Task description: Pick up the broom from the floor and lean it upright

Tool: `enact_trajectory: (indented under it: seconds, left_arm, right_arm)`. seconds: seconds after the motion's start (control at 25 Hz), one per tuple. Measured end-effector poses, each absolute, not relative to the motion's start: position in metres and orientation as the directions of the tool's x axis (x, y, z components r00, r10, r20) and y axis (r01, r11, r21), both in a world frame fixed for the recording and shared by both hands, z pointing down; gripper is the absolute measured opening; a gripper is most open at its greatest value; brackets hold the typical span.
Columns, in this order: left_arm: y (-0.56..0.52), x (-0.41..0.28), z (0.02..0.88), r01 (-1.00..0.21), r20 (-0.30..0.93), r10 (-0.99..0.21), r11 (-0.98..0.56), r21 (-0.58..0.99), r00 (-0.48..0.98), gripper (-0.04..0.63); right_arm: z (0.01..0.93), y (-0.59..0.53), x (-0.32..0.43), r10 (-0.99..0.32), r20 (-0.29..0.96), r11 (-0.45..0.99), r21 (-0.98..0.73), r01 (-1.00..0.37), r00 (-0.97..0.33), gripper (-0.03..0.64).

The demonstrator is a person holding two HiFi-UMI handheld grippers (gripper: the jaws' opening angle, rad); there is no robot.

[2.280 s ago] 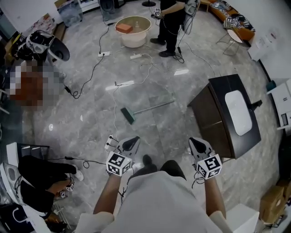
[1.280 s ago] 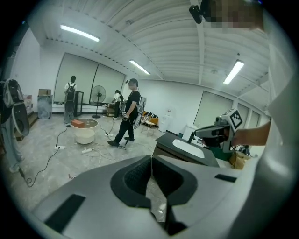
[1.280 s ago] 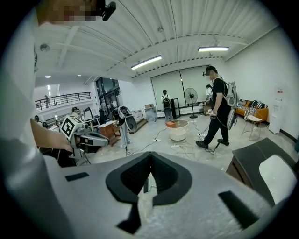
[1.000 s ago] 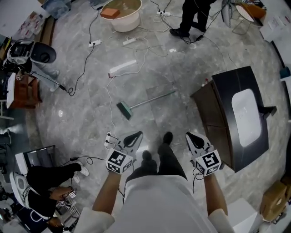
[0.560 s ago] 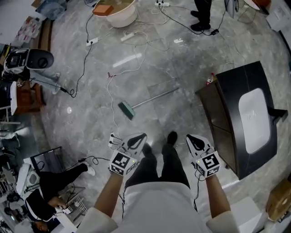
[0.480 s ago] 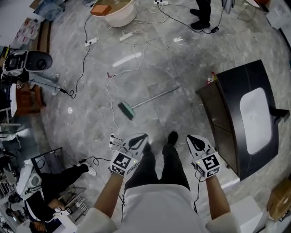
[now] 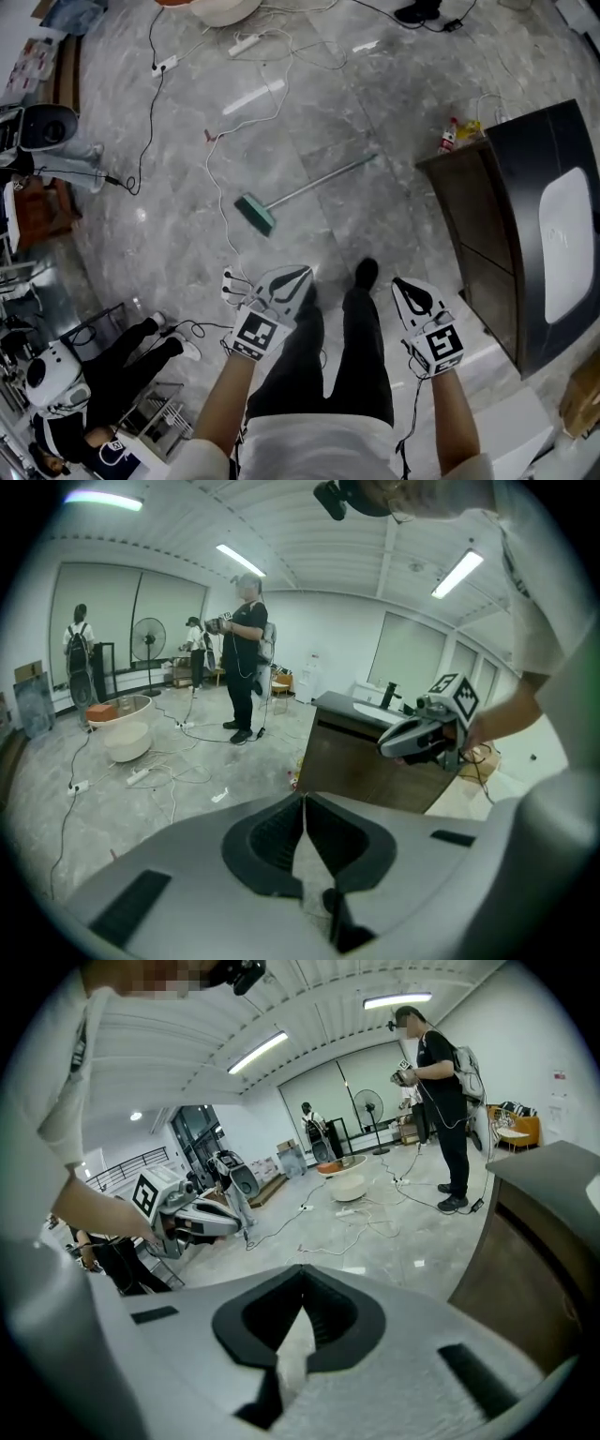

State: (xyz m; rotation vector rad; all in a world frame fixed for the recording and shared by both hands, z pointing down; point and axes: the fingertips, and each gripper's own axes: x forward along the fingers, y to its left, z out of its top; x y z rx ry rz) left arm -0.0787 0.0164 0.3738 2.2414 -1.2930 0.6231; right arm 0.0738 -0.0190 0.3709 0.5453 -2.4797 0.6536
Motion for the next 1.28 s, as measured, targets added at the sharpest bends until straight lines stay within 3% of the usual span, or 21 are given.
enact_trajectory:
  seconds: [0.68,1.28]
  left_arm:
    - [0.017,-0.156,0.643,-0.877,0.636,-0.631,-0.449,0.169,0.445,0.012]
    - [-0.019,-0.170,0.840,-0.841,0.639,-0.599,-0.520,0.148,0.483,0.012]
  right_arm:
    - [0.623,-0.020,0.010,-0.212,0.588,0.799,-0.355,-0.485,-0.781,0.000]
    - [0.783,-0.055,0.008,-0.175,0.601,0.870,-0.276,-0.408,-0.780,0.000]
